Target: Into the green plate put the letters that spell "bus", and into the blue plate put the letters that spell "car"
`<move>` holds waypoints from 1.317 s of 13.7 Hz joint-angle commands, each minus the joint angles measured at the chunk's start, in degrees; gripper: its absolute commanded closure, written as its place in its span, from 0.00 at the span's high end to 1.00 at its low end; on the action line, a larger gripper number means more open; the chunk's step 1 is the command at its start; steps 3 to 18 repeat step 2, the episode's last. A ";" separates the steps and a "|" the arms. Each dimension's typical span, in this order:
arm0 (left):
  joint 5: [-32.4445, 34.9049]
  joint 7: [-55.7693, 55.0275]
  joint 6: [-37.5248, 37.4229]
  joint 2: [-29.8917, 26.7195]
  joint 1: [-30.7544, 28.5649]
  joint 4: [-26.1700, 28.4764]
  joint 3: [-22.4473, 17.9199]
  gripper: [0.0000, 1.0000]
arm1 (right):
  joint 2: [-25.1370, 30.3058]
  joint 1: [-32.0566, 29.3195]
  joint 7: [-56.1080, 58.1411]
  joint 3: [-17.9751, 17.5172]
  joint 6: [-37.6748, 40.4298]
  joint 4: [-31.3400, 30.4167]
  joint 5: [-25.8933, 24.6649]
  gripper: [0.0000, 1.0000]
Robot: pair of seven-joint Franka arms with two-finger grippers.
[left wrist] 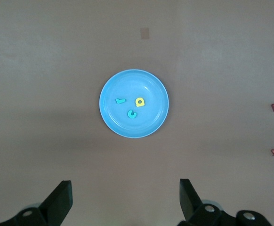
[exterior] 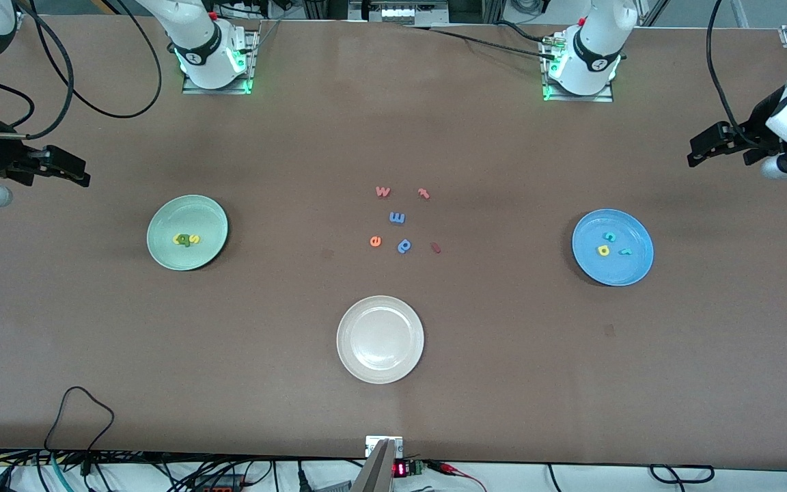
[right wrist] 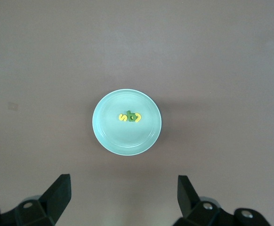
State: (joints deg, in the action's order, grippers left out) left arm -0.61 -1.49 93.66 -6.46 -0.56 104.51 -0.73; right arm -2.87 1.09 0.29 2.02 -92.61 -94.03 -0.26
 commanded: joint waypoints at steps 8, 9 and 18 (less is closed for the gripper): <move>1.31 0.96 -1.20 -1.88 -0.84 1.05 0.46 1.00 | -0.21 -0.21 0.50 0.01 0.68 0.43 -0.35 1.00; 1.31 0.96 -1.20 -1.88 -0.84 1.05 0.46 1.00 | -0.21 -0.21 0.50 0.01 0.68 0.43 -0.35 1.00; 1.31 0.96 -1.20 -1.88 -0.84 1.05 0.46 1.00 | -0.21 -0.21 0.50 0.01 0.68 0.43 -0.35 1.00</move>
